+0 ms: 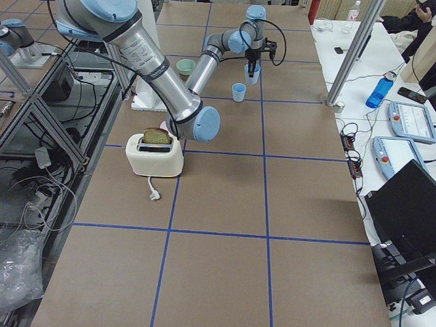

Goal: Stack blue cups with both arms
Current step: 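Lower the right gripper's cup into the standing light-blue cup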

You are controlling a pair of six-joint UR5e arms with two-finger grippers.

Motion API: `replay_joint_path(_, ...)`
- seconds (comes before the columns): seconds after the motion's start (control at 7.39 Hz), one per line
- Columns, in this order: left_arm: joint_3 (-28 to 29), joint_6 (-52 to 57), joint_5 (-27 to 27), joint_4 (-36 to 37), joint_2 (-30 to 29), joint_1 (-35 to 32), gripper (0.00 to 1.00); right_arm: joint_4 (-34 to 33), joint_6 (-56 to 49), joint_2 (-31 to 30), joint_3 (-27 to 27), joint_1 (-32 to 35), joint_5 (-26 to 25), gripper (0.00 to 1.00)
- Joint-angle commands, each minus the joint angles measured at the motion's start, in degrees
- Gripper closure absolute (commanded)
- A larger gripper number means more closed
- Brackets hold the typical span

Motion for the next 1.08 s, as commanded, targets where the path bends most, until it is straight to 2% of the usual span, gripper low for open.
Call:
replay_joint_path(0.0, 1.87, 3.16, -1.12, -0.01, 0.54, -1.71, 0.02, 4.66, 2.93, 1.56, -4.51, -3.49, -3.19, 1.00)
replay_joint_path(0.27, 3.11, 4.85, -2.09, -0.01, 0.63, -3.04, 0.02, 6.63, 3.65, 1.99, -6.82, -5.61, -5.75, 1.00)
replay_joint_path(0.95, 3.55, 4.32, -2.01, 0.08, 0.37, -2.95, 0.02, 6.37, 4.79, -0.54, -3.40, -6.32, -5.84, 1.00)
